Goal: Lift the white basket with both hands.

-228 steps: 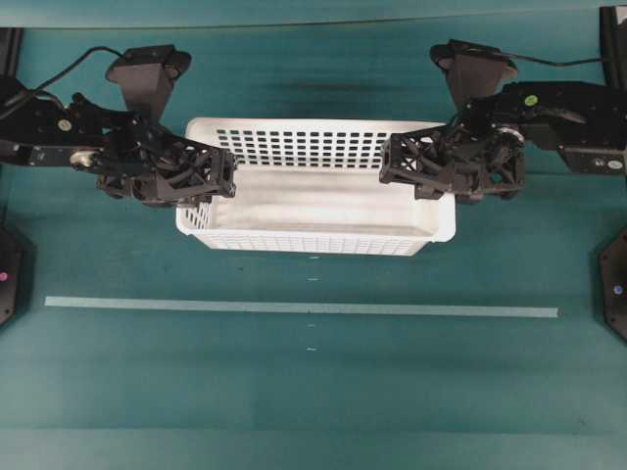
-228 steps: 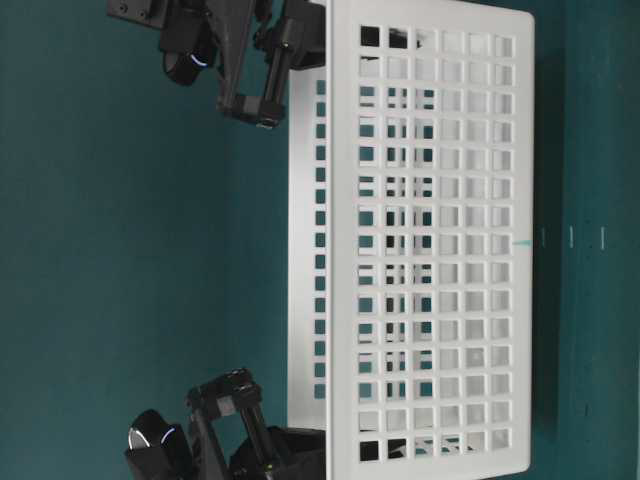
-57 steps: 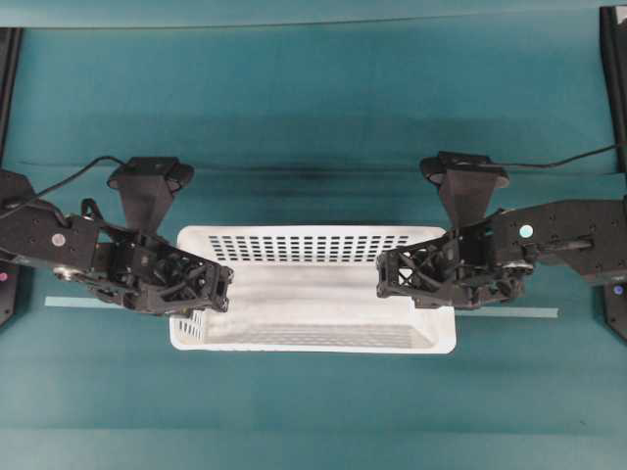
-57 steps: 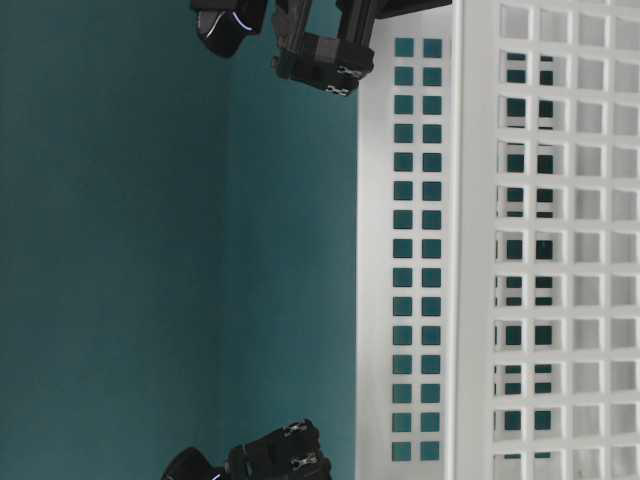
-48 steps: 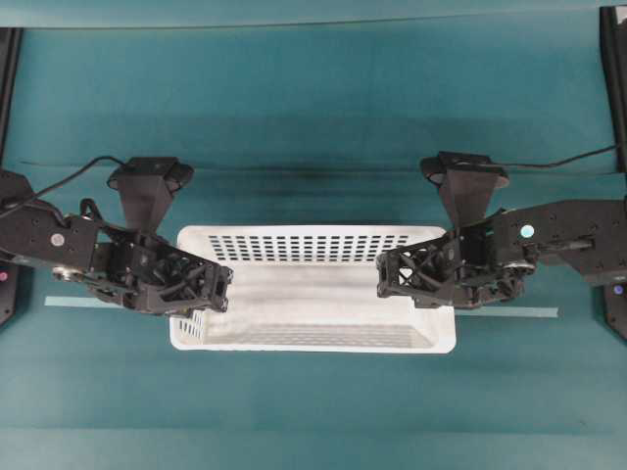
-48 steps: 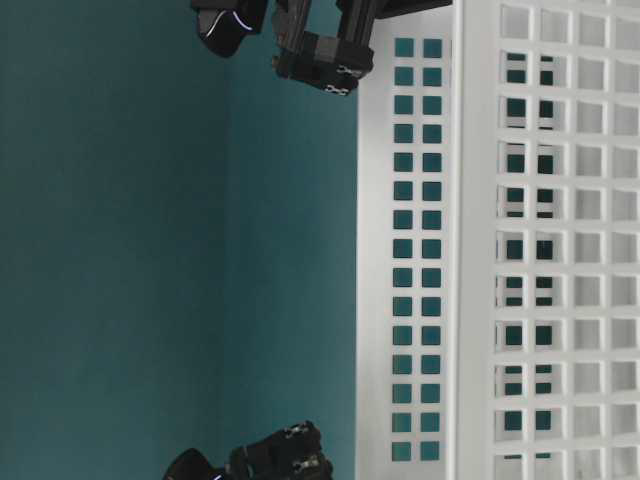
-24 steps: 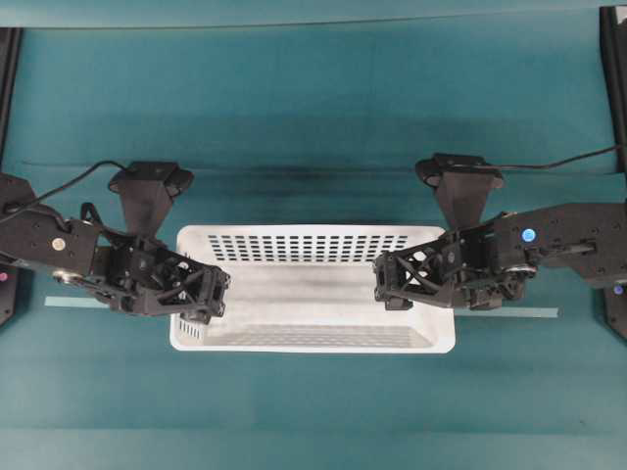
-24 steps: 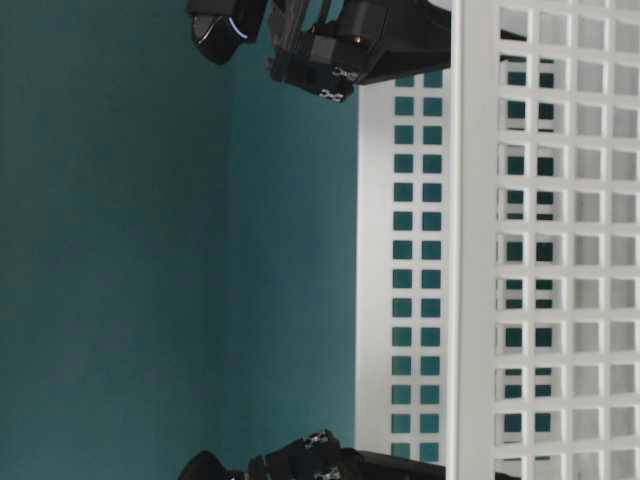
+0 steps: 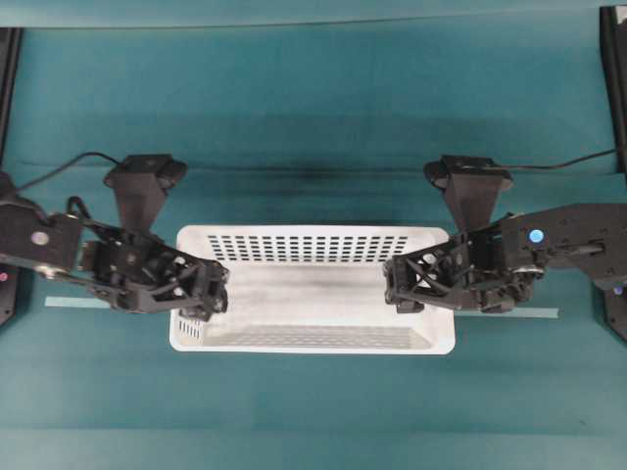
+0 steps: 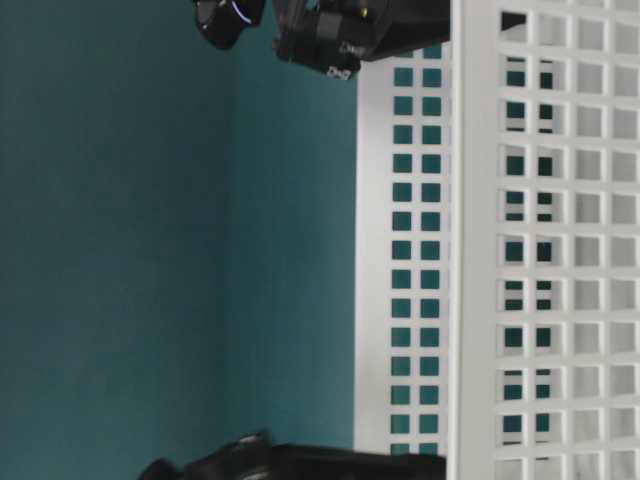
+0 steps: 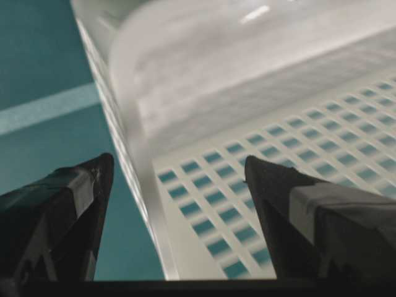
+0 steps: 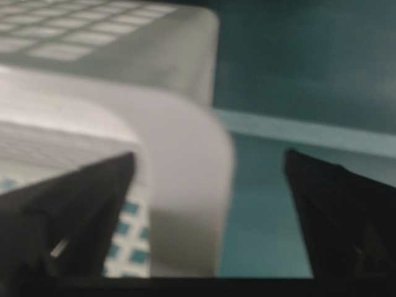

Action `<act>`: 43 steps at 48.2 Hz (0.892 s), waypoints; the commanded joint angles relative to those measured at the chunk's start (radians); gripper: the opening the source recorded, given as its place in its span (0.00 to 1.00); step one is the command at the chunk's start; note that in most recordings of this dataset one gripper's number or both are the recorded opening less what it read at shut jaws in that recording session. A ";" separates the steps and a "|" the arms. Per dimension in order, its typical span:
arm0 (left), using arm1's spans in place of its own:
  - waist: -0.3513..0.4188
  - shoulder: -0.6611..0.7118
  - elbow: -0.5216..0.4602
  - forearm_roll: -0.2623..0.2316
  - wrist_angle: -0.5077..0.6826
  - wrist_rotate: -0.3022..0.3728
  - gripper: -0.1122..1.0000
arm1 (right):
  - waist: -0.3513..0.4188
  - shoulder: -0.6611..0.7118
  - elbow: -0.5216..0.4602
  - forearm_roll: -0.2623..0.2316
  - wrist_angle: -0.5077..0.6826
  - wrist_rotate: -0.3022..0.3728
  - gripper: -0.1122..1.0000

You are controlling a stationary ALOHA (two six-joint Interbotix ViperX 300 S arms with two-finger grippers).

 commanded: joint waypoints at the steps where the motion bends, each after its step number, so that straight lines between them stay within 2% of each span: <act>1: -0.003 -0.061 -0.002 0.002 0.012 0.002 0.87 | -0.002 -0.044 -0.012 0.000 0.043 -0.003 0.98; 8: 0.003 -0.124 0.011 0.003 0.041 0.002 0.87 | -0.011 -0.083 -0.012 -0.008 0.066 -0.005 0.98; 17: 0.002 -0.213 0.012 0.002 0.043 0.029 0.87 | -0.012 -0.161 -0.021 -0.012 0.066 -0.040 0.98; 26: 0.002 -0.333 0.012 0.002 0.040 0.137 0.87 | -0.015 -0.279 -0.046 -0.043 0.044 -0.172 0.98; 33: 0.005 -0.420 0.034 0.002 0.038 0.172 0.87 | -0.023 -0.359 -0.031 -0.043 0.018 -0.268 0.98; 43: 0.005 -0.566 0.077 0.003 0.008 0.210 0.87 | -0.023 -0.454 0.034 -0.043 -0.166 -0.311 0.98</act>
